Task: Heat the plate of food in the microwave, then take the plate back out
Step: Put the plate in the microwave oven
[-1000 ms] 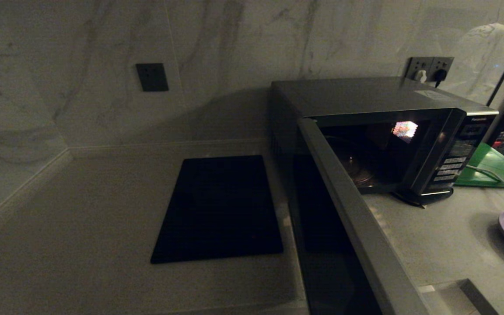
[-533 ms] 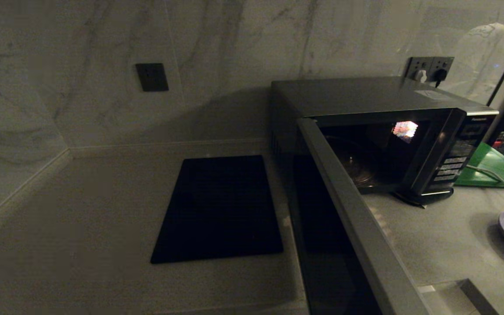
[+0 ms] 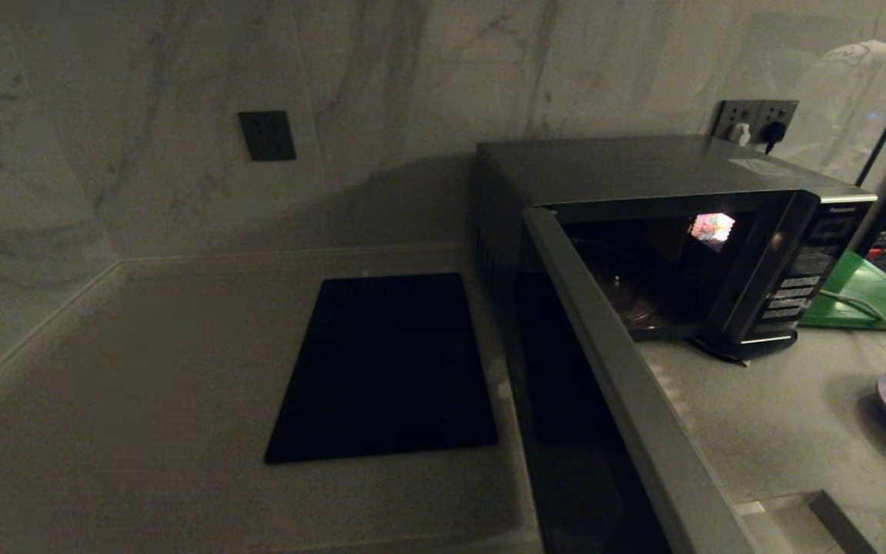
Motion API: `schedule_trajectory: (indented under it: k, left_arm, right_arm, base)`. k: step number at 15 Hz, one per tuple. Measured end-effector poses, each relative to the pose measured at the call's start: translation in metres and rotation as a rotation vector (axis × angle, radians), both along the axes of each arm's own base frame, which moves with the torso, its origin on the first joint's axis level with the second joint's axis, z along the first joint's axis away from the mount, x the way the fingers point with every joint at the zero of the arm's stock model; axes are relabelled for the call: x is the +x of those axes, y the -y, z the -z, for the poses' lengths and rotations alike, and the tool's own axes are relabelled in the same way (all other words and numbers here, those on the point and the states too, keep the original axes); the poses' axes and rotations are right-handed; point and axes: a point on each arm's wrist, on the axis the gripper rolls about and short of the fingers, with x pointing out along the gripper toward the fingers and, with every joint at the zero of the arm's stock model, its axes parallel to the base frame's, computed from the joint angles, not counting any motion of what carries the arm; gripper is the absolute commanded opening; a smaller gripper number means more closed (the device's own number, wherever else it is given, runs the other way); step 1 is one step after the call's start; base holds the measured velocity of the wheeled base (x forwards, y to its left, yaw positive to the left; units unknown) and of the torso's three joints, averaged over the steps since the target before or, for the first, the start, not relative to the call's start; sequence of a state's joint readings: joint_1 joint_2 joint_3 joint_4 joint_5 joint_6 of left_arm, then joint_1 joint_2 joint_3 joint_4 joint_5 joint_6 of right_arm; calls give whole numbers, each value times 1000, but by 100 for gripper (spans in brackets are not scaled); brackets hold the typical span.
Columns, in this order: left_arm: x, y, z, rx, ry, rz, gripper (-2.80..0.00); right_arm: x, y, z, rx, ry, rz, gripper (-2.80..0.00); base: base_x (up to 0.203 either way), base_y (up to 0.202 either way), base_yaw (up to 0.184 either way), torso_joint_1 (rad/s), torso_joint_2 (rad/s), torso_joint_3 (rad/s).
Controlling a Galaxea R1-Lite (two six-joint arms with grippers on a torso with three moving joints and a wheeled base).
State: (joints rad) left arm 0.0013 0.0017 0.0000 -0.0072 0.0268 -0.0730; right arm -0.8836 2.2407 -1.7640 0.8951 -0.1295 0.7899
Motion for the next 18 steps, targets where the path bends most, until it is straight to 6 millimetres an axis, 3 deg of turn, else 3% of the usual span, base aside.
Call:
schedule_trajectory:
  k: [18]
  left_arm:
    - [0,0,0,0,0,0,-280]
  right_arm:
    - [16,20,28,6,-4,11,0]
  base:
    - [0,0,0,0,0,0]
